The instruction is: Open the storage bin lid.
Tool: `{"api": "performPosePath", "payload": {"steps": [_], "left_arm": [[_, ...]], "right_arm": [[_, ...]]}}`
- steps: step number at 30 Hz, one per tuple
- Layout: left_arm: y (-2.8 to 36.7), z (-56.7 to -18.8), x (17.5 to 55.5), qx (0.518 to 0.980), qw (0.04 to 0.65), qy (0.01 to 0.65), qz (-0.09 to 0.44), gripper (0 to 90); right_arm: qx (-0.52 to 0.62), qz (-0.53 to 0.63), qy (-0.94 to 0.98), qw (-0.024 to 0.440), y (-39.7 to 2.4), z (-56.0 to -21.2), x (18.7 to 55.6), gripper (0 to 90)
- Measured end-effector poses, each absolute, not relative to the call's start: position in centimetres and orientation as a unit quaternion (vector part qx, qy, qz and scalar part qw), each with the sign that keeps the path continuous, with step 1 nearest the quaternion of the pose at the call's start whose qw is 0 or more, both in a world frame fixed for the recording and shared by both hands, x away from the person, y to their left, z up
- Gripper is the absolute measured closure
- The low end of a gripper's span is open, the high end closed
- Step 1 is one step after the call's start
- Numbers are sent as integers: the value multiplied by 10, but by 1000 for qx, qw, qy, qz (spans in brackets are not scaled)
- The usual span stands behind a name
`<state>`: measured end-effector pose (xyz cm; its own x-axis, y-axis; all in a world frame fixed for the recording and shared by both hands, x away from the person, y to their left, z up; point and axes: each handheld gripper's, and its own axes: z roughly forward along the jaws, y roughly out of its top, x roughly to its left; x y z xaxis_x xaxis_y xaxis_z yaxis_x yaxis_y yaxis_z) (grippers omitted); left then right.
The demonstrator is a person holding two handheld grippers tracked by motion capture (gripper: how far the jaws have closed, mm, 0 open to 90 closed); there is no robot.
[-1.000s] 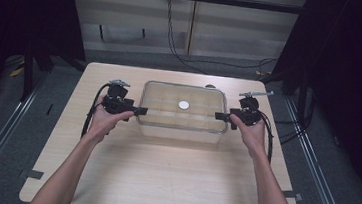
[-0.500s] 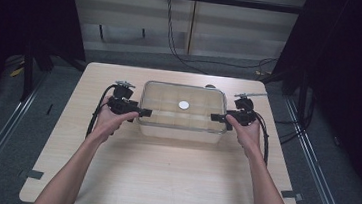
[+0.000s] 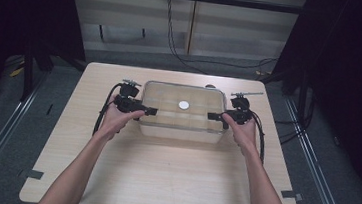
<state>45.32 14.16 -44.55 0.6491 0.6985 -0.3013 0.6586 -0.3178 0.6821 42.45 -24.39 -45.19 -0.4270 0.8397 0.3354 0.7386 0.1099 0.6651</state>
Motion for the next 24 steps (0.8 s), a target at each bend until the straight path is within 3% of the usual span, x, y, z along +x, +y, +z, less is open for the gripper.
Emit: {"api": "performPosePath", "payload": {"steps": [4,10,19,24], "left_arm": [[140,-444,454,813,401,420,29,136],[145,-446,453,801,416,429,26,203],[147,-445,451,800,422,425,27,228],[149,-447,450,797,428,426,25,238]], "right_arm": [[537,398,741,64,-242,-452,426,92],[544,398,735,75,-239,-452,426,96],[555,416,715,86,-248,-451,422,255],[556,419,712,90,-247,-451,420,253]]}}
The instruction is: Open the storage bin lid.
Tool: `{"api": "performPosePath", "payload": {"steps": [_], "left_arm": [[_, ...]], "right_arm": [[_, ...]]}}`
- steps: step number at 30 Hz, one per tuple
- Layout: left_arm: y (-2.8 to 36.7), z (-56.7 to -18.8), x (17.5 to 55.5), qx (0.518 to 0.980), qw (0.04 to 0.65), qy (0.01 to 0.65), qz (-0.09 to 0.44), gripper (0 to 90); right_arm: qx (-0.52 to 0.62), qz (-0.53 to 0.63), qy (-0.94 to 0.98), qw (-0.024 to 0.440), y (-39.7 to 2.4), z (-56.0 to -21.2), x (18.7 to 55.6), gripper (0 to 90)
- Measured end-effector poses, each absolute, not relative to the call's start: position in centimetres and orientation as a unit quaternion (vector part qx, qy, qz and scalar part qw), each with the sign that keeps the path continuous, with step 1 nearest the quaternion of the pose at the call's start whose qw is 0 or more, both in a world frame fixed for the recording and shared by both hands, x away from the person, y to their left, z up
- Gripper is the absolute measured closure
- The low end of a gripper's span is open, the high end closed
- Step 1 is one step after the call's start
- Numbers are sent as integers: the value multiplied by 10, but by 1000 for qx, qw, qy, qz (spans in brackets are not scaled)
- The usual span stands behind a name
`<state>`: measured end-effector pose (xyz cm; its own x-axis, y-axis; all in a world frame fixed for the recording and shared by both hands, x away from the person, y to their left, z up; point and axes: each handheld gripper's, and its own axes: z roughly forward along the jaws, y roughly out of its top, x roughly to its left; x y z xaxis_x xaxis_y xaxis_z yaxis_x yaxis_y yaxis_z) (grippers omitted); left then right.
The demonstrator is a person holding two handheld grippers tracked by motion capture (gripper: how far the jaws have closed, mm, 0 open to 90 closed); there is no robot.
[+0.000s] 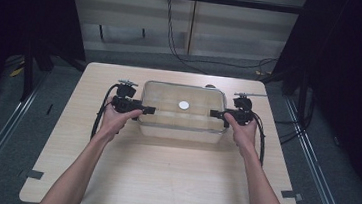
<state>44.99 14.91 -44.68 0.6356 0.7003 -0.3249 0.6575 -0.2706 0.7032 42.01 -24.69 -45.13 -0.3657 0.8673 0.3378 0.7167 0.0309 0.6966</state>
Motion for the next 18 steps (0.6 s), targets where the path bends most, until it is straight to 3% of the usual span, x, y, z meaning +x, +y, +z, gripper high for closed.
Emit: {"api": "performPosePath", "payload": {"steps": [14,18], "left_arm": [[151,-445,446,801,432,414,29,249],[152,-442,444,800,435,412,34,288]], "right_arm": [[568,428,696,96,-246,-443,415,235],[563,429,700,94,-247,-437,413,271]]}}
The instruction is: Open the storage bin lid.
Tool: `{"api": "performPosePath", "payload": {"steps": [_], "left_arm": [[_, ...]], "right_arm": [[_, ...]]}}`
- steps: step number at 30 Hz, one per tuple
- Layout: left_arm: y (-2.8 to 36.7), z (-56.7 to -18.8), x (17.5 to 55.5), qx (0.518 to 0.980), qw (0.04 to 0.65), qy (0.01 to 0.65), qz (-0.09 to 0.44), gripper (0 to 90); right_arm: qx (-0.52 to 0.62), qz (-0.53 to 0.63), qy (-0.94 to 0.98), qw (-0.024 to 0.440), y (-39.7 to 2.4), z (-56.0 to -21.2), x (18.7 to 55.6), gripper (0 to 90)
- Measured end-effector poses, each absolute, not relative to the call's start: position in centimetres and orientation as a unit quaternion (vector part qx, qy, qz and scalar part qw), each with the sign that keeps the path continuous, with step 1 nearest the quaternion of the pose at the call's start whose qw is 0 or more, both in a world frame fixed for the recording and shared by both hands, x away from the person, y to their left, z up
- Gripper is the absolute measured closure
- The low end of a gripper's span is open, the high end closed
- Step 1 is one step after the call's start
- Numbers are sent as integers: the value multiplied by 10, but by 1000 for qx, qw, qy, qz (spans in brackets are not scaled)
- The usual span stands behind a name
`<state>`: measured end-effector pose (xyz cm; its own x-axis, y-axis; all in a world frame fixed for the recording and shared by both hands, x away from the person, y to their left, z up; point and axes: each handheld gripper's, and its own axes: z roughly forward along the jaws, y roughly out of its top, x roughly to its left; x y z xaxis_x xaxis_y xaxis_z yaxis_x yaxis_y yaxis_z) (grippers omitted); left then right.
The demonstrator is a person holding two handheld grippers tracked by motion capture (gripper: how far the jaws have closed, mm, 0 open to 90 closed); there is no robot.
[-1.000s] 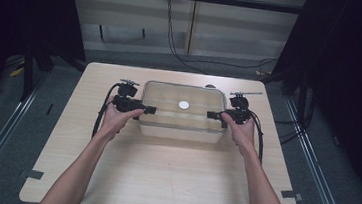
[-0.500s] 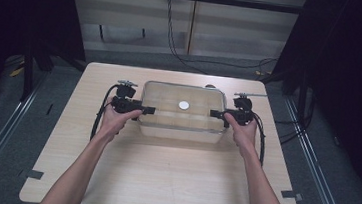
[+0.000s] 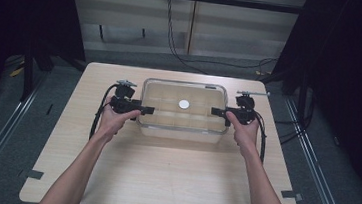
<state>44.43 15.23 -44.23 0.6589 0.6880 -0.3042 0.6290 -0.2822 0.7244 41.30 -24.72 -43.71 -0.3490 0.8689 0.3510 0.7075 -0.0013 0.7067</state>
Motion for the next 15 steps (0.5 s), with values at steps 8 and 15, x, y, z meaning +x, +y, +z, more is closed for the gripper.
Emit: {"api": "performPosePath", "payload": {"steps": [8,15], "left_arm": [[152,-440,442,797,440,411,45,334],[155,-435,438,795,452,401,44,407]], "right_arm": [[560,441,695,93,-254,-437,409,394],[554,469,683,85,-263,-435,403,467]]}}
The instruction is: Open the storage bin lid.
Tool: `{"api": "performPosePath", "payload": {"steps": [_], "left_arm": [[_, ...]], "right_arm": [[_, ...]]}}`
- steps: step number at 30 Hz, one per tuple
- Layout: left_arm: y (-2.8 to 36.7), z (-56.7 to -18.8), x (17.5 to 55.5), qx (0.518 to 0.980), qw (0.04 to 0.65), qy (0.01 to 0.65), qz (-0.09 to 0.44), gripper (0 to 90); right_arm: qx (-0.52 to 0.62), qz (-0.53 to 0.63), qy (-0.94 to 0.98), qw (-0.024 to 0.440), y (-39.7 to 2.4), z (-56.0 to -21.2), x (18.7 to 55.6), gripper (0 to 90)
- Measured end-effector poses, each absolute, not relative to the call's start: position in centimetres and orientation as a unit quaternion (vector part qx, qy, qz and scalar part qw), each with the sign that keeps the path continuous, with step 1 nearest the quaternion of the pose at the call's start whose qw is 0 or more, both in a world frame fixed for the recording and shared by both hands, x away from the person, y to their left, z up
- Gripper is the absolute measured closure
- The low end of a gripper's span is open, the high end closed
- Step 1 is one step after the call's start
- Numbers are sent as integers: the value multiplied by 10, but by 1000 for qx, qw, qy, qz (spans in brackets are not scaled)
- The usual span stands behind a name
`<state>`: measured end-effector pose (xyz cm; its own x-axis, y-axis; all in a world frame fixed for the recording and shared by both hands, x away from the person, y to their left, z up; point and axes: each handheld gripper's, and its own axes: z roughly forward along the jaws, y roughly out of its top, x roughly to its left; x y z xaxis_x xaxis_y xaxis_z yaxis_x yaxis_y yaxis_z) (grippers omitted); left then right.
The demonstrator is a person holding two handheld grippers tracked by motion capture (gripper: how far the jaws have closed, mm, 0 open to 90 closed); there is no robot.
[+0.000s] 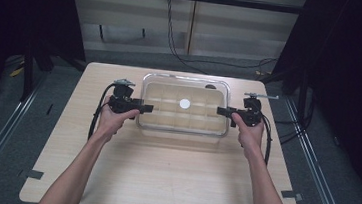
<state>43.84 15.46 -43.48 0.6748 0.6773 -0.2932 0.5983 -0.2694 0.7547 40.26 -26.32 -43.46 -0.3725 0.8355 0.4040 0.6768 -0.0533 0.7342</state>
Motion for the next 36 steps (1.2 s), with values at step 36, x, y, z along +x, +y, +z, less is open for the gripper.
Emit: {"api": "performPosePath", "payload": {"steps": [36], "left_arm": [[161,-420,414,784,483,383,68,578]], "right_arm": [[545,507,661,94,-274,-415,375,689]]}}
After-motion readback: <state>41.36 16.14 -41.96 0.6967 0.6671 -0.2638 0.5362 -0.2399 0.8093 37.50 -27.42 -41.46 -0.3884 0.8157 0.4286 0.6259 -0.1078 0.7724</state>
